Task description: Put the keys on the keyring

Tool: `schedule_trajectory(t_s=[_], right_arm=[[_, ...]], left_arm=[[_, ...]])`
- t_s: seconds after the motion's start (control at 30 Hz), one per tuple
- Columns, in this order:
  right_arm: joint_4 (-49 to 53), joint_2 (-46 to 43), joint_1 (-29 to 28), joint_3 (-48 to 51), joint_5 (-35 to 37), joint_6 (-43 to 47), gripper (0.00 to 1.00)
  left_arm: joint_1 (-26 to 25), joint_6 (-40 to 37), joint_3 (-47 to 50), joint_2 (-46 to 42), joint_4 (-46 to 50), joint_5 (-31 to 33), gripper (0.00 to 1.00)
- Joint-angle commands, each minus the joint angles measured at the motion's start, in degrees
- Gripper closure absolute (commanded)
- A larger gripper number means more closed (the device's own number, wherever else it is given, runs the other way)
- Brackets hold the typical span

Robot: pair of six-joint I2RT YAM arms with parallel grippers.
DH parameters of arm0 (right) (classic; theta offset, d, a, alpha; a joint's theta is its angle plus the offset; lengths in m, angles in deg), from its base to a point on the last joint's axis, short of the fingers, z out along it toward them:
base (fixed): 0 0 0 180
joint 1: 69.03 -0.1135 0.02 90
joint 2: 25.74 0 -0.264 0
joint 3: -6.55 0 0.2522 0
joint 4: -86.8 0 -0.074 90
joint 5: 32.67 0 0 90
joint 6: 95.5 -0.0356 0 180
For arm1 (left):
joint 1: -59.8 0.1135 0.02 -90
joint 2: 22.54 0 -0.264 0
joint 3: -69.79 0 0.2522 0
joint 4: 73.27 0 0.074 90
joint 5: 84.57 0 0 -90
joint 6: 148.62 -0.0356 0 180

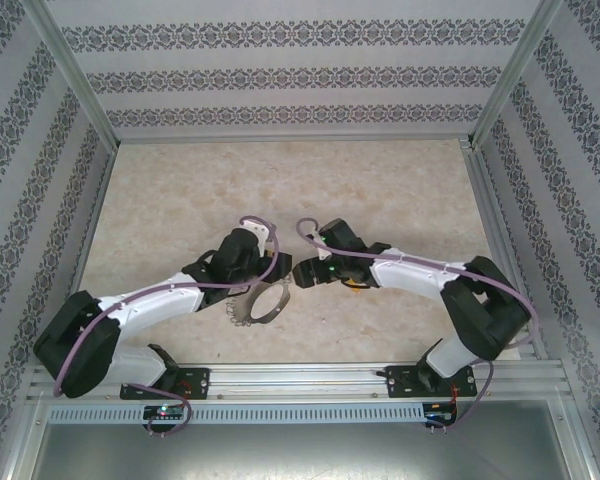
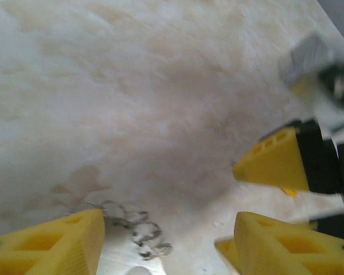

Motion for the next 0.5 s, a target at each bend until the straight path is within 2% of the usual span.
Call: schedule_trajectory(t_s=[0.0, 0.2, 0.47], right_arm=[[4.82, 2.66, -1.68, -2.09, 4.63, 5.44, 0.19], [6.05, 4.83, -4.37, -3.01, 5.27, 6.78, 0.18], [5.68, 7.32, -5.09, -5.27, 6.75, 6.95, 0.18]], left_arm=[[2.72, 2.25, -0.34, -3.19, 5.9, 5.7, 0.36], [7.92, 4.22, 2.42, -7.26, 7.03, 5.28, 0.3], [10.85, 4.65, 3.36, -8.24, 7.62, 4.09, 0.29]])
